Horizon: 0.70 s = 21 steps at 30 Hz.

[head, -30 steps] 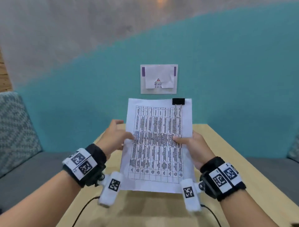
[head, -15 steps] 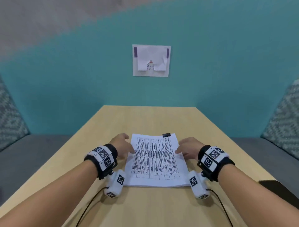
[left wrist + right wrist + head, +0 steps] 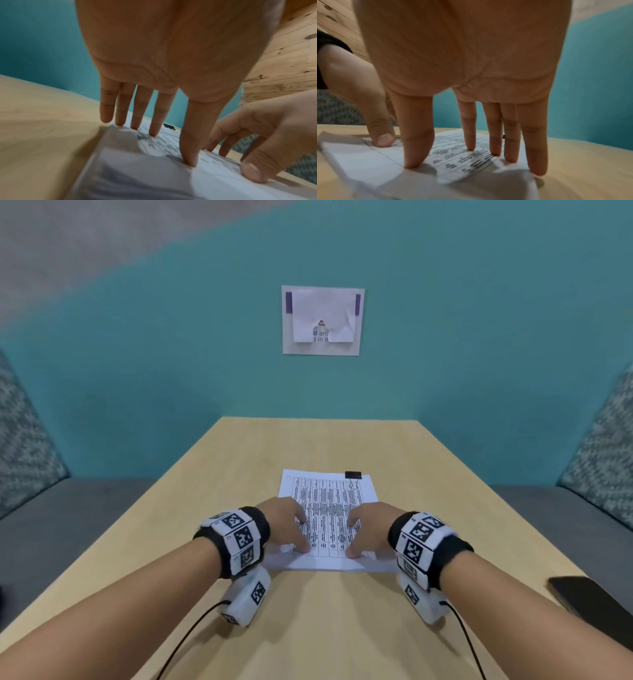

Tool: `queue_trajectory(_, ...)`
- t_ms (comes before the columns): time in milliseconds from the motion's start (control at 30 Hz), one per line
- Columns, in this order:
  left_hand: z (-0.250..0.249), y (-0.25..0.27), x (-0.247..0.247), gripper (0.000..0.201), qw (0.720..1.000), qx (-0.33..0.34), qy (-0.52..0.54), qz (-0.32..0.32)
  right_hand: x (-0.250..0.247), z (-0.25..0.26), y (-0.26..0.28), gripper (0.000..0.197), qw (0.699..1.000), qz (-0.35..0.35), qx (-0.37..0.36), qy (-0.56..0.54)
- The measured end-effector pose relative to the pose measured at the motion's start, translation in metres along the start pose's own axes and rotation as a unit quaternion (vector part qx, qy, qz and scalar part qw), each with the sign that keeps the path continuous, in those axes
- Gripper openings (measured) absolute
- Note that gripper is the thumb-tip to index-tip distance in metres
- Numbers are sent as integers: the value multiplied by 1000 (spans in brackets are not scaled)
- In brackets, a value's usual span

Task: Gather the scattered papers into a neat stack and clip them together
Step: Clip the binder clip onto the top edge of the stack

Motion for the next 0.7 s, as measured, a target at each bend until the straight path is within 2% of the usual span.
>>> queue_trajectory(67, -4, -8, -2, 66, 1000, -4, -9, 5, -3, 0, -7, 56, 1000, -2, 3, 2)
queue_trajectory(167, -9, -17, -2, 39, 1000, -10, -22, 17, -4, -1, -14, 52, 1000, -6, 3, 16)
queue_trajectory(200, -10, -17, -1, 35, 999, -9, -32, 19, -3, -1, -13, 52, 1000, -9, 2, 19)
queue_trajectory(233, -10, -16, 0, 37, 999, -7, -41, 18, -2, -1, -12, 51, 1000, -13, 1, 23)
queue_trajectory(367, -12, 4, 8, 65, 999, 1, -52, 3, 7, -4, 5, 48, 999, -24, -4, 41)
queue_trajectory(700, -34, 93, 34, 69, 998, 24, -64, 4, 41, -10, 93, 50, 998, -23, -19, 52)
Point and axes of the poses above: each hand's wrist, its own y-axis away from the middle knuckle, its own x-axis out of the palm, z = x × y, the point moved 5 cm from there along -y, towards the middle knuckle, and after that the axes turned 9 degrees about x, right-handed, at the moved point
